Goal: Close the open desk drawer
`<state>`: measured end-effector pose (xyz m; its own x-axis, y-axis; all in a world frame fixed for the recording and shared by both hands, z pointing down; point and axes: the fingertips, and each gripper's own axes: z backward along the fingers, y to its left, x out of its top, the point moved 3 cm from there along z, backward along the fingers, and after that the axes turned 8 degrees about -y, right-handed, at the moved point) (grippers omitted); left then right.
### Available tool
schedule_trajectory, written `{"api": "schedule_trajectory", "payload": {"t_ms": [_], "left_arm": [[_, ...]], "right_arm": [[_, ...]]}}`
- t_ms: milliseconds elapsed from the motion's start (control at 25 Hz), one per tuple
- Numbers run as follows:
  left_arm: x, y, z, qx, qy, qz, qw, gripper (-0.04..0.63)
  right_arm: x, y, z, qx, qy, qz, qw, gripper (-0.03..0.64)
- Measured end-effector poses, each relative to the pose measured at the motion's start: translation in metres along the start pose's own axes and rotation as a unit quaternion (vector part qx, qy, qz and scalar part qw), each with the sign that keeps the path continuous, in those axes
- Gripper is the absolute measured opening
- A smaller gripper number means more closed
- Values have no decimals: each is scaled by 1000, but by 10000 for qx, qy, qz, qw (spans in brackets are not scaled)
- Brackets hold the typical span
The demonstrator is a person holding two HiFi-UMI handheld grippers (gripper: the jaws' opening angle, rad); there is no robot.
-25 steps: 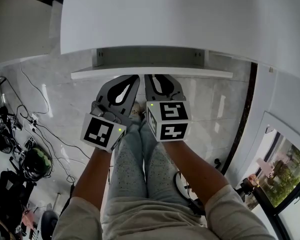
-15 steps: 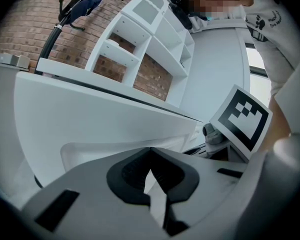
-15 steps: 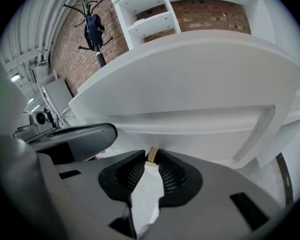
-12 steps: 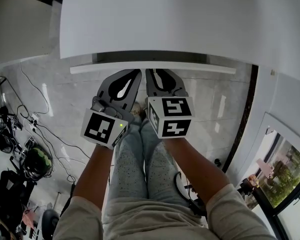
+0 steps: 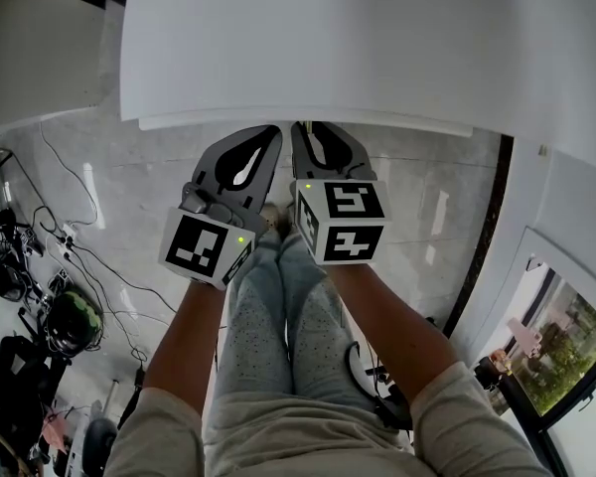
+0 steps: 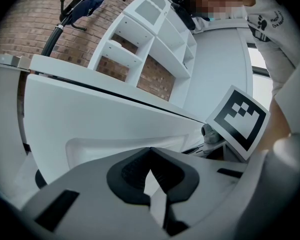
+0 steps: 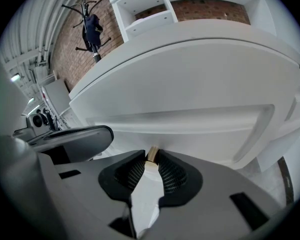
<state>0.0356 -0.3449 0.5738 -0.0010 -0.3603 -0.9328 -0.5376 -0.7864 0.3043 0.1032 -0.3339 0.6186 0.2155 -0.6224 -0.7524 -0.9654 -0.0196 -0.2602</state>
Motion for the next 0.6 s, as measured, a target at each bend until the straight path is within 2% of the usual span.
{"api": "schedule_trajectory", "payload": {"t_ms": [600], "left_arm": [[-3,12,-9,50,60,21,10000,17]], "right_arm": [[8,-3,-9,-14,-125,46,9999,100]]}}
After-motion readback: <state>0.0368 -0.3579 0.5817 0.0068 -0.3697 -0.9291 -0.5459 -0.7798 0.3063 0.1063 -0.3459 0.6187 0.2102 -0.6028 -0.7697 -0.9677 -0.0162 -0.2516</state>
